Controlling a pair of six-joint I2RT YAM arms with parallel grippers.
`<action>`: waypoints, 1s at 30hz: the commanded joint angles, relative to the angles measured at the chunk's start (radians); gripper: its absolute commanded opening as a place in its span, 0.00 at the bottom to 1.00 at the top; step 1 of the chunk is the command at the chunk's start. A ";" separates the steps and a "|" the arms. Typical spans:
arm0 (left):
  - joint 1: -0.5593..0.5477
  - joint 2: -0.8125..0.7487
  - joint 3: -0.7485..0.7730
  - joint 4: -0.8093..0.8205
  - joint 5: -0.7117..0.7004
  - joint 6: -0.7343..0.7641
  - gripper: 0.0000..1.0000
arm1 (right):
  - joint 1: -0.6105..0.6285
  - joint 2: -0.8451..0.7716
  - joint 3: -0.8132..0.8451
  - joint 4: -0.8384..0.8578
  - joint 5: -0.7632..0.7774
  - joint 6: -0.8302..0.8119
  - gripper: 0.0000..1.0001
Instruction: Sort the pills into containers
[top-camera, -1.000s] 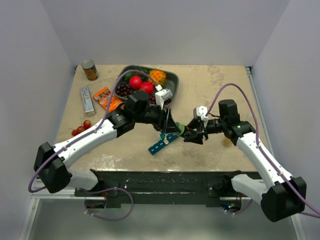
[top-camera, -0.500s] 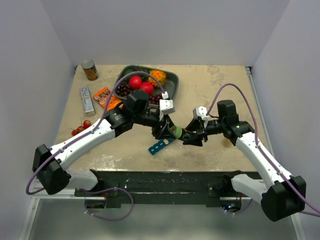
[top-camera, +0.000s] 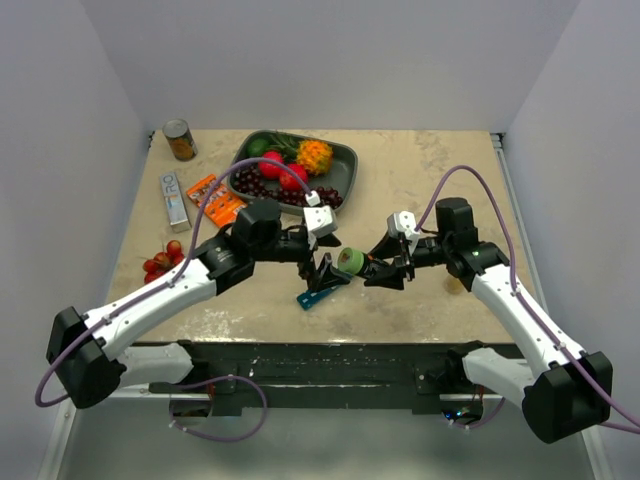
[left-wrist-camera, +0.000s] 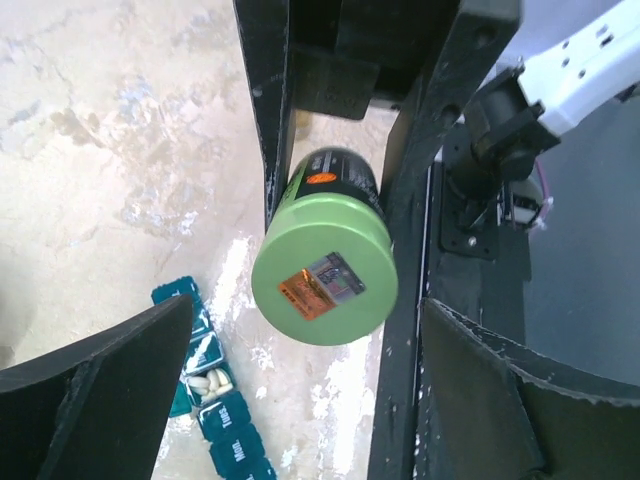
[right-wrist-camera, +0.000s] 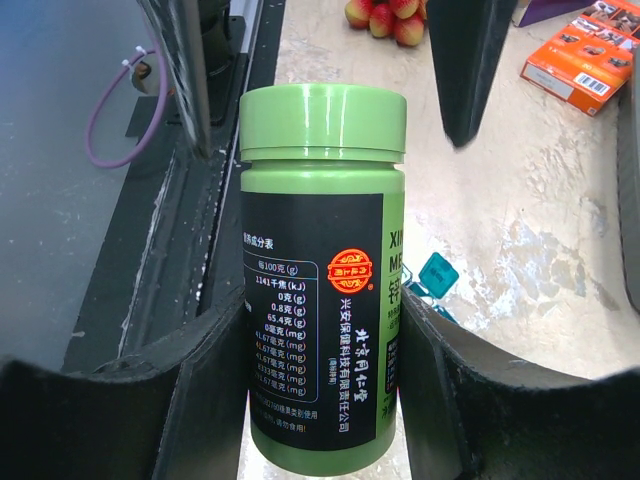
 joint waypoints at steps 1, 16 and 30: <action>-0.003 -0.102 -0.027 0.146 -0.046 -0.110 1.00 | -0.002 -0.015 0.021 0.038 -0.036 -0.009 0.00; 0.017 -0.217 -0.036 -0.046 -0.359 -0.883 0.94 | -0.004 -0.018 0.017 0.054 0.044 0.000 0.00; -0.006 -0.067 -0.011 0.033 -0.272 -1.030 0.90 | -0.005 -0.018 0.008 0.072 0.068 0.008 0.00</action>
